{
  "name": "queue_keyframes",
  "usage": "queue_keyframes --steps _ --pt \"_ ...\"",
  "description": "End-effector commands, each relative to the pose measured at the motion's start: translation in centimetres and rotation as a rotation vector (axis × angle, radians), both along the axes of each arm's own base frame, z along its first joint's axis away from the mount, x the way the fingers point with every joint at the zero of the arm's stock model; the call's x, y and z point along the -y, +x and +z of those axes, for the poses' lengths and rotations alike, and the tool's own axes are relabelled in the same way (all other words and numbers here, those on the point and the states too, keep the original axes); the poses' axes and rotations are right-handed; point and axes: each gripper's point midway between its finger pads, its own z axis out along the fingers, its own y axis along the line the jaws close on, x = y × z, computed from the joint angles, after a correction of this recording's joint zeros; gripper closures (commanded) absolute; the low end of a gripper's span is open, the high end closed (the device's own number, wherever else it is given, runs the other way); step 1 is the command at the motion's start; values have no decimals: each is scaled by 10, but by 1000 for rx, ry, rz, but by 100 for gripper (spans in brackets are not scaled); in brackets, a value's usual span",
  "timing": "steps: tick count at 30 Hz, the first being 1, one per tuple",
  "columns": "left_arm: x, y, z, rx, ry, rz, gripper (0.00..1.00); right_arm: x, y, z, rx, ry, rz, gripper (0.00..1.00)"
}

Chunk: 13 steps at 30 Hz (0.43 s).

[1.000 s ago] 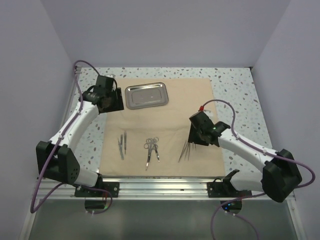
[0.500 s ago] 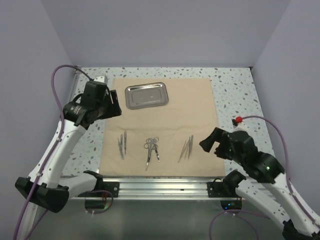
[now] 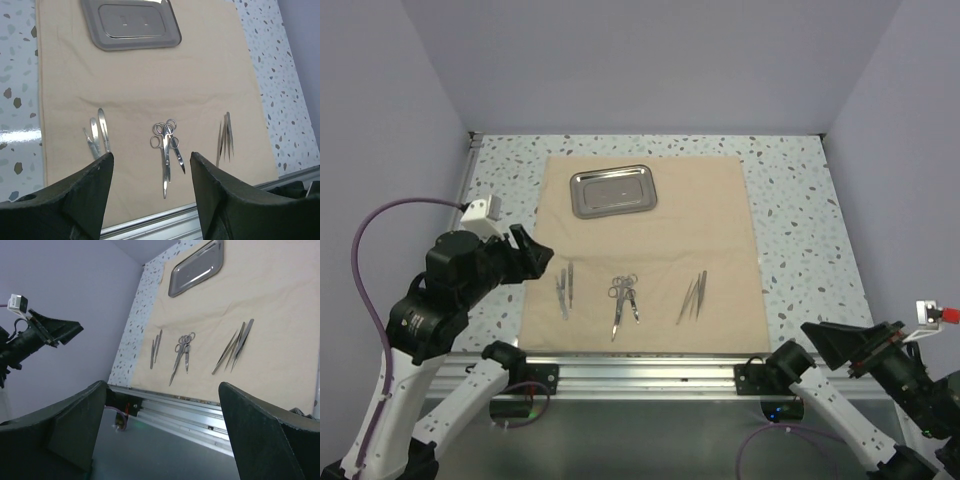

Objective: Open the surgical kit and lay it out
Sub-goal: Reset both arms

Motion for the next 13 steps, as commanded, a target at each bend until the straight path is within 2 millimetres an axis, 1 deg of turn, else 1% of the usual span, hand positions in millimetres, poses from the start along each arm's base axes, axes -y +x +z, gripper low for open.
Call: queue_keyframes --steps 1,2,5,8,10,12,13 --pt "8 -3 -2 5 -43 -32 33 18 -17 -44 -111 -114 -13 1" --pt "5 -7 -8 -10 -34 -24 33 19 -18 -44 -106 -103 -19 1" --pt "-1 -16 -13 -15 -21 -13 33 27 -22 -43 -77 -80 -41 1" --pt "-4 -21 -21 -37 -7 -16 33 29 -20 -42 -63 -86 -50 1" --pt "-8 -20 -24 -36 16 2 33 26 -19 -40 -50 -100 -30 1" --pt "-13 -17 -32 -62 42 27 33 28 -16 -44 -68 -123 -48 1" --pt "-17 -16 -37 -81 58 52 27 32 -14 -45 -73 -136 -73 1"
